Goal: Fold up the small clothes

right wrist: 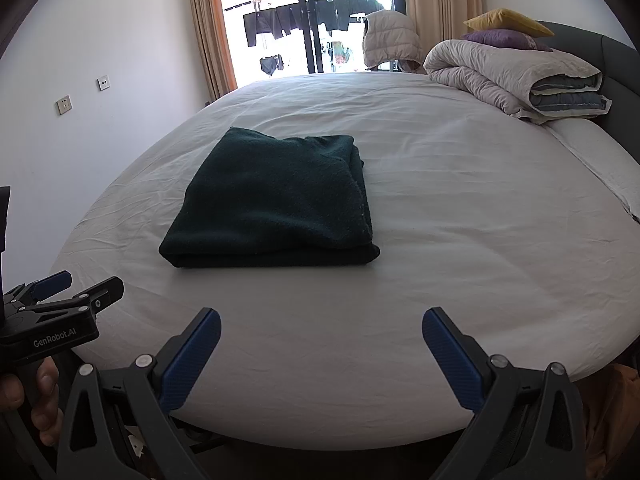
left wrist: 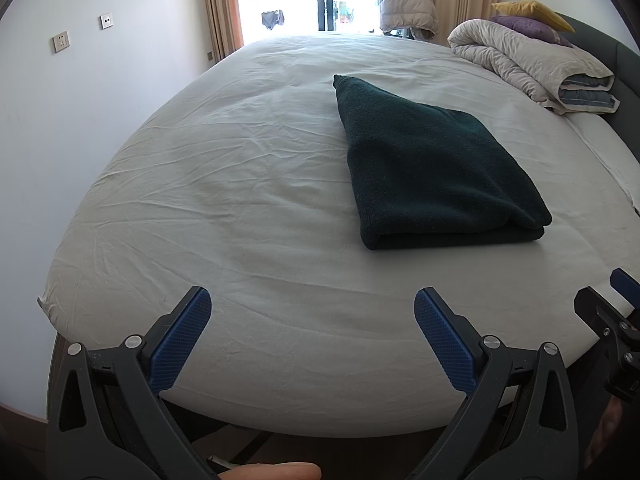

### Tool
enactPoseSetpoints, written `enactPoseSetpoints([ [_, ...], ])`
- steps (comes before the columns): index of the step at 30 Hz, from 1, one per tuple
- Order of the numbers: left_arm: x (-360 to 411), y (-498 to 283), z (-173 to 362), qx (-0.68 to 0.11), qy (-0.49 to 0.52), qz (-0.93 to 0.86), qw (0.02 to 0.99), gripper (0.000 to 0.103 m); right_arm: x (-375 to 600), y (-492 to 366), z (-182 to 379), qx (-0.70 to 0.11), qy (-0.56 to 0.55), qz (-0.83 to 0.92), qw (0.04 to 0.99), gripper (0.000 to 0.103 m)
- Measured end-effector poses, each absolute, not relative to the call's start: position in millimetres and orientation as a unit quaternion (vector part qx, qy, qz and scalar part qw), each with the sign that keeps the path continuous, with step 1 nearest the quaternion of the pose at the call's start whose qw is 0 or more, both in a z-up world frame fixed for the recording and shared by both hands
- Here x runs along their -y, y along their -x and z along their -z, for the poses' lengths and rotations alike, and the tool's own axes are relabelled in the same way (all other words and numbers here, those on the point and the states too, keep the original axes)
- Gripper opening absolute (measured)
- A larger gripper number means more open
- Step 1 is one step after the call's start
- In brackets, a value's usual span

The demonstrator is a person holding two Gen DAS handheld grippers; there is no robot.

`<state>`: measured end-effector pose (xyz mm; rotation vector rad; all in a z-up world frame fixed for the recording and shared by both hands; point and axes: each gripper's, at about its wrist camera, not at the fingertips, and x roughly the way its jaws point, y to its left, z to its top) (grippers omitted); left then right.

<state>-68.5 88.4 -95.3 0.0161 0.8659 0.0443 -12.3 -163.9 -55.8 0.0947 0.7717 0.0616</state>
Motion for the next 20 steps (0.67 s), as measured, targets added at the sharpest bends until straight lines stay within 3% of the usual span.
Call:
enactPoseSetpoints([
  [20,-87.2,69.3,99.1,-0.425,0.000,-0.025,0.905,0.103,165.8,12.5,58.0,-0.380,-0.052,-0.035,0.923,0.103],
])
